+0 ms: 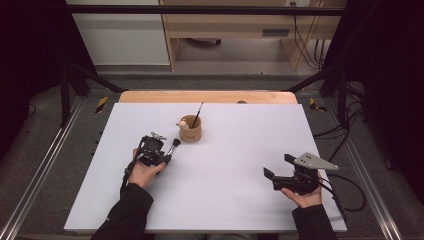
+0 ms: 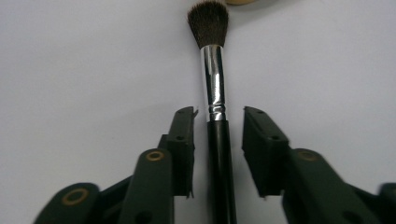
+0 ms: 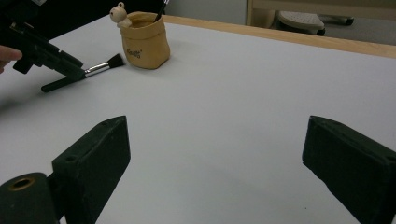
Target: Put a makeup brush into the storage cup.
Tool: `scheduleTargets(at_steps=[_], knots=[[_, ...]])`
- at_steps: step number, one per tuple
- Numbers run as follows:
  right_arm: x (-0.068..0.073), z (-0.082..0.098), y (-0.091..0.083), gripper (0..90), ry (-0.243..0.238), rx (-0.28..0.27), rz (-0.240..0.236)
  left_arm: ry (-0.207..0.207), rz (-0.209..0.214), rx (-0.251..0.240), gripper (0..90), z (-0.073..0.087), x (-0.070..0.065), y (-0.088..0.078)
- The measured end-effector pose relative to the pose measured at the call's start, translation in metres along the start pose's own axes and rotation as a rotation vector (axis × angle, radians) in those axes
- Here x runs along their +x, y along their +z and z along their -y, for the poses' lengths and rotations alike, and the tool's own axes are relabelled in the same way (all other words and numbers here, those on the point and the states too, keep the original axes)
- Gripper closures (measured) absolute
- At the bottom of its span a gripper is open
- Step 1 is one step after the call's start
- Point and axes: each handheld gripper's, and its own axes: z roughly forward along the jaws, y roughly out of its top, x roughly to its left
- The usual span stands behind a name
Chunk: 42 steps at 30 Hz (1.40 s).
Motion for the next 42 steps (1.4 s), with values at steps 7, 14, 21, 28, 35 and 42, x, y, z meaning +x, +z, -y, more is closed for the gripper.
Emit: scheduleTargets(at_steps=[7, 14, 21, 28, 35, 42], knots=[[0.000, 0.000, 0.001, 8.1, -0.001, 0.005, 0.001, 0.048, 0.023, 0.049, 50.5, -0.008, 0.008, -0.008], [0.000, 0.000, 0.001, 8.1, -0.003, 0.007, 0.000, 0.072, 0.078, 0.098, 54.5, -0.013, 0.006, 0.000], [0.000, 0.000, 0.001, 8.1, -0.005, 0.006, -0.002, 0.085, 0.073, 0.138, 63.0, -0.016, 0.005, 0.010], [0.000, 0.000, 0.001, 8.1, -0.007, 0.008, -0.002, 0.080, 0.059, 0.131, 73.3, -0.014, 0.008, 0.010], [0.000, 0.000, 0.002, 8.1, -0.007, 0.009, -0.004, 0.063, 0.051, 0.120, 78.4, -0.013, 0.009, 0.010], [0.000, 0.000, 0.003, 8.1, -0.004, 0.014, -0.002, 0.069, 0.072, 0.104, 78.9, -0.011, 0.012, 0.009]])
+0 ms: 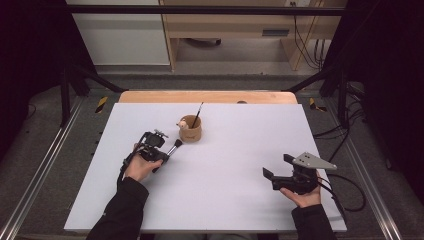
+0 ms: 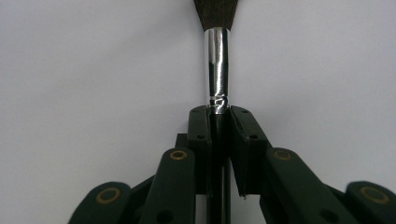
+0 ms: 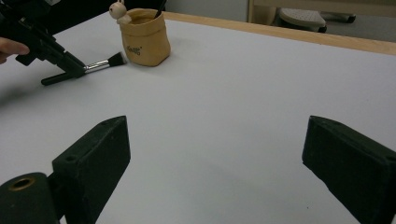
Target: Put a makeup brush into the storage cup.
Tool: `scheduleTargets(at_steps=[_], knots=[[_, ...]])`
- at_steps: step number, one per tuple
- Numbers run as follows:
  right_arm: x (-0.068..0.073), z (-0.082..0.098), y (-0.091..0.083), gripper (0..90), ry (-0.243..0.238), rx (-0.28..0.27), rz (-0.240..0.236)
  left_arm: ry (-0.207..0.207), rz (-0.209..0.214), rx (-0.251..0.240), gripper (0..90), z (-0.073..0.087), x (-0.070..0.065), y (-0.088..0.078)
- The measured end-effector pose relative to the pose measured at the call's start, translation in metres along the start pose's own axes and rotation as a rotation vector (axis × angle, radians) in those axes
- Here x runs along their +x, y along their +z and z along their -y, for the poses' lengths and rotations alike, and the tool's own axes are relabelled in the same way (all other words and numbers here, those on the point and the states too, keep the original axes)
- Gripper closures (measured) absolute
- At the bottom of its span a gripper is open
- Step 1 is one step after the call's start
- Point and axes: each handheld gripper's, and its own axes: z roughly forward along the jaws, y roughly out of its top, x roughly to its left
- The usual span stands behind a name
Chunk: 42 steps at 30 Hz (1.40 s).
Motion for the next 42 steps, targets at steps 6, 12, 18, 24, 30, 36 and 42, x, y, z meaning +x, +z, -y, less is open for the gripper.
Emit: scheduleTargets(at_steps=[6, 12, 18, 24, 30, 36, 42], knots=[[0.000, 0.000, 0.000, 8.1, -0.002, -0.002, -0.001, 0.020, -0.008, -0.017, 79.1, 0.003, -0.002, -0.001], [0.000, 0.000, -0.001, 8.2, -0.004, -0.005, -0.002, 0.038, 0.001, -0.064, 79.3, 0.008, -0.004, -0.016], [0.000, 0.000, -0.002, 8.2, -0.001, -0.009, -0.003, 0.048, 0.004, -0.123, 79.3, 0.014, -0.010, -0.032], [0.000, -0.001, -0.002, 8.3, -0.001, -0.007, -0.005, 0.056, -0.009, -0.178, 79.4, 0.017, -0.017, -0.043], [0.000, -0.001, -0.003, 8.3, 0.004, -0.015, -0.005, 0.063, 0.004, -0.232, 79.4, 0.019, -0.025, -0.055], [0.002, -0.003, -0.004, 8.3, 0.001, -0.019, -0.011, 0.073, 0.000, -0.290, 79.4, 0.020, -0.034, -0.063], [0.004, -0.004, -0.004, 8.3, 0.004, -0.023, -0.018, 0.096, -0.007, -0.341, 79.3, 0.020, -0.047, -0.071]])
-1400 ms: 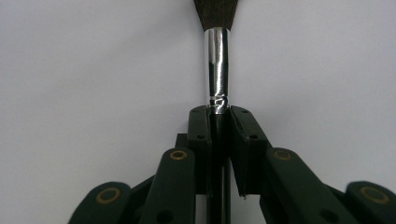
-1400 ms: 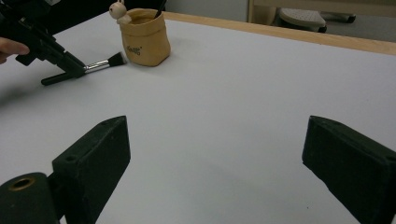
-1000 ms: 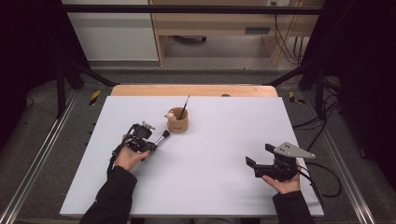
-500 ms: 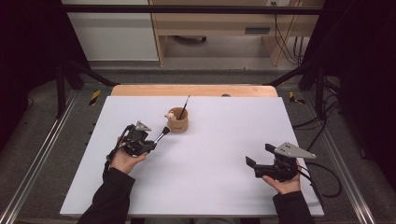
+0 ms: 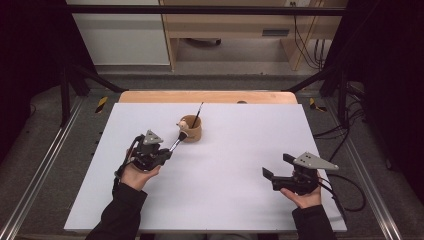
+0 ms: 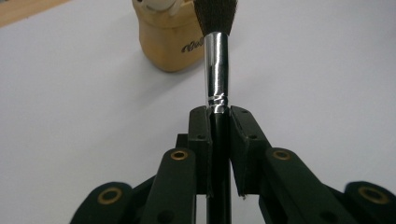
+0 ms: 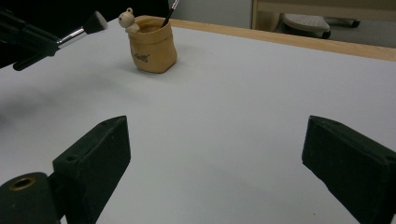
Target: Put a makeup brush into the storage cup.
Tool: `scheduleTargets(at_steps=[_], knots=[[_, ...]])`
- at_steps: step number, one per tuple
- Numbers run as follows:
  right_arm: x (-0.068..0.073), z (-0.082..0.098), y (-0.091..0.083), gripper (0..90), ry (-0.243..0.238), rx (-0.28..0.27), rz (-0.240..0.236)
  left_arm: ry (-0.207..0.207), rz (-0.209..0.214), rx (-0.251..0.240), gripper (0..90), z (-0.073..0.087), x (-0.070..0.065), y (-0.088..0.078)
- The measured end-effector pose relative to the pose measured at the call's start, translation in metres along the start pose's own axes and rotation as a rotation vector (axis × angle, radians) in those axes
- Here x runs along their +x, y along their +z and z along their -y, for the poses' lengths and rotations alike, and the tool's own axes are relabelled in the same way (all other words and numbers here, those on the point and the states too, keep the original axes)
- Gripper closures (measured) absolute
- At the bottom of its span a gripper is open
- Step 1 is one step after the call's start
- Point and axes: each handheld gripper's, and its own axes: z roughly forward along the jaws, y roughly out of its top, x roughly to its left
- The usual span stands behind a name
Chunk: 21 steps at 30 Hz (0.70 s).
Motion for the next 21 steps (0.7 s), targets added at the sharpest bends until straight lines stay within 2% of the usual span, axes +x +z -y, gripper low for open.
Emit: scheduleTargets(at_steps=[10, 21], knots=[[0.006, -0.006, -0.001, 8.1, 0.022, -0.025, -0.035, 0.021, 0.004, -0.074, 79.4, -0.005, -0.017, -0.008], [0.017, -0.016, 0.001, 7.7, 0.053, -0.049, -0.067, 0.022, 0.011, -0.145, 79.4, -0.010, -0.032, -0.013]])
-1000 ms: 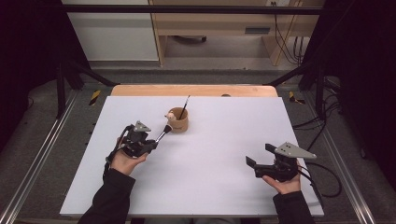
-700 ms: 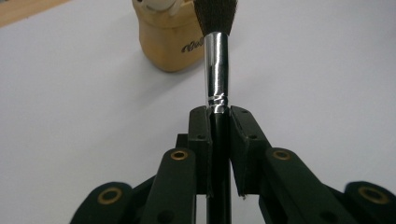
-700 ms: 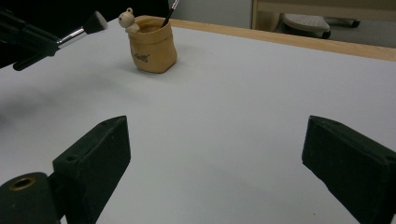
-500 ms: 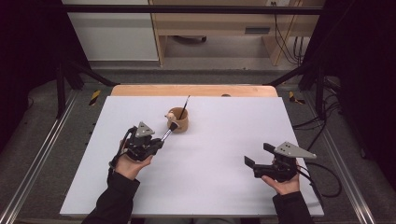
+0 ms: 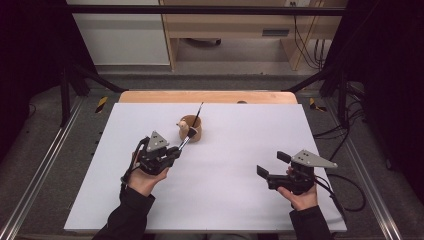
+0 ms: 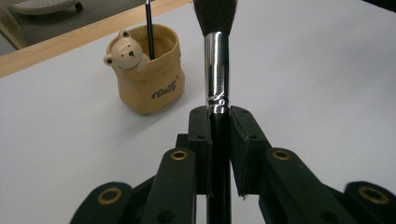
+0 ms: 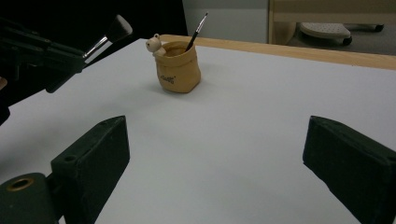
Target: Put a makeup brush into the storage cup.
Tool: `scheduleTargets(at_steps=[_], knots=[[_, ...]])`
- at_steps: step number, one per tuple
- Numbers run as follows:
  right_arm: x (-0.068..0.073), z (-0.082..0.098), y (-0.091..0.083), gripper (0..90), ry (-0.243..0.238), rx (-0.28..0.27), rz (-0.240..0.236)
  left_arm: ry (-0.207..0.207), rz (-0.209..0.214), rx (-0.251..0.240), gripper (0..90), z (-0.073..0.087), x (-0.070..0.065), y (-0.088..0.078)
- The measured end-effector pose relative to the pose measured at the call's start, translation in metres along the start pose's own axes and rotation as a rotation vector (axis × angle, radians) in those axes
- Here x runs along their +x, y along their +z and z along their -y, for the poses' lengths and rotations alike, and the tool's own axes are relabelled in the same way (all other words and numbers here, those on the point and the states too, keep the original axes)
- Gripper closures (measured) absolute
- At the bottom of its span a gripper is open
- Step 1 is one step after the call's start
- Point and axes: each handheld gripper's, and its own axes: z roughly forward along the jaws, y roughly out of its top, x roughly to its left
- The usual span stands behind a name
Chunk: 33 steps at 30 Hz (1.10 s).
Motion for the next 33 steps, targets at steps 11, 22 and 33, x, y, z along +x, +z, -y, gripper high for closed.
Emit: scheduleTargets(at_steps=[11, 22, 33], knots=[[0.017, -0.017, 0.008, 8.2, 0.013, -0.023, -0.029, -0.004, 0.020, -0.072, 79.3, -0.009, -0.017, -0.002], [0.031, -0.033, 0.021, 11.1, 0.046, -0.050, -0.066, 0.006, 0.034, -0.116, 79.3, -0.015, -0.034, -0.001], [0.041, -0.036, 0.034, 14.5, 0.084, -0.044, -0.108, 0.000, 0.064, -0.152, 79.3, -0.017, -0.052, 0.007]])
